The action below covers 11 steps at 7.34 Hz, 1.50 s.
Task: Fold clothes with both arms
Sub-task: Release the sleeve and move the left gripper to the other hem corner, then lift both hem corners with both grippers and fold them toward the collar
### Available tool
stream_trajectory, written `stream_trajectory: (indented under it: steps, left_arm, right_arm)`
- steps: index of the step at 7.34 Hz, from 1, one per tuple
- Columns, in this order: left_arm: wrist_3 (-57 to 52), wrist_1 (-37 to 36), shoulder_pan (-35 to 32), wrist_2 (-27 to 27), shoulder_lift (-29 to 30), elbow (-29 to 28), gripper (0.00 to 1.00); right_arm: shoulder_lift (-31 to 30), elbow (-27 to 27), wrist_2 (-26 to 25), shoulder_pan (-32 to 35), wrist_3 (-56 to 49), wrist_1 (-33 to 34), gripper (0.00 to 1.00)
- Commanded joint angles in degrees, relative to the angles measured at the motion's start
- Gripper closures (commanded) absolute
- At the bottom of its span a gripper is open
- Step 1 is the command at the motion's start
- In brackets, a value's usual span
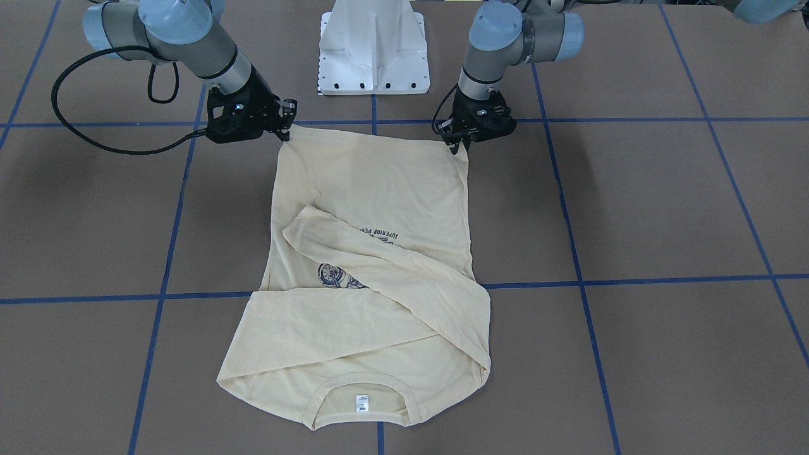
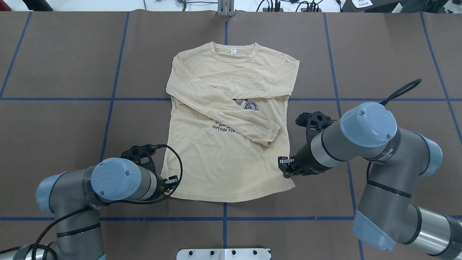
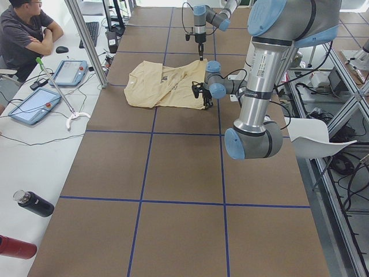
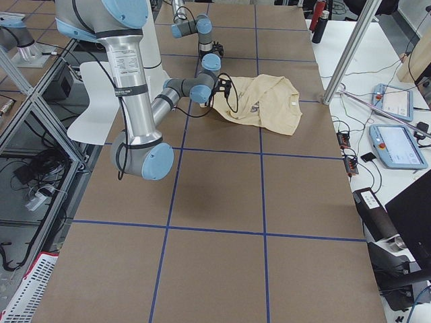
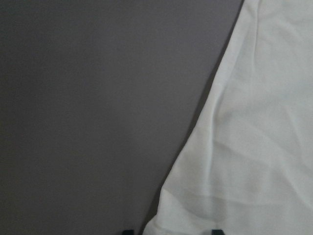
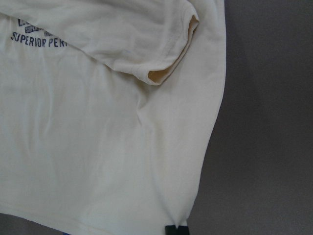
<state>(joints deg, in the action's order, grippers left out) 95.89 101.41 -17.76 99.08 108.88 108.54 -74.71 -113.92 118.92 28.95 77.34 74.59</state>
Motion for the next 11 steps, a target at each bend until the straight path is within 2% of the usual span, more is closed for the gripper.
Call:
stream_trajectory:
  steps: [1,3,4,5,6,7,8,10,11]
  left_arm:
    - [0.0,-0.2,-0.9,0.4,0.0,2.7,1.0]
    - [-0.2,-6.4,-0.9,1.3,-0.2,9.1,1.0]
    - [-1.4,-8.7,-0.8,1.5,-0.6,11.2,1.0]
    - [-1.7,-8.9,0.0,1.5,-0.7,11.9,1.0]
    - [-1.7,-9.2,1.3,1.4,-0.7,12.2,1.0]
    - [-1.7,-11.0,3.3,1.5,-0.7,13.3,1.0]
    - [-1.7,-13.3,4.7,1.5,-0.6,14.4,1.0]
    - [-1.7,-14.1,4.7,1.8,0.1,15.5,1.0]
    - [-1.8,-14.0,3.7,2.2,0.2,15.2,1.0]
  right_arm:
    - [0.0,-0.1,0.0,0.1,0.0,0.0,1.0]
    - [-1.0,-0.9,2.6,0.8,0.0,0.2,1.0]
    - [-3.6,-2.3,3.6,0.8,0.0,0.6,1.0]
    - [-6.3,-3.6,4.9,0.8,0.0,0.5,1.0]
    - [-8.1,-4.3,8.6,0.7,0.0,0.5,1.0]
    - [-9.3,-4.6,12.4,0.8,0.0,0.1,1.0]
    - [-10.2,-5.3,13.8,0.8,0.0,-0.1,1.0]
    - [-9.2,-4.7,13.4,0.7,-0.8,-0.1,1.0]
    - [-8.4,-4.0,13.4,3.7,-1.3,-0.1,1.0]
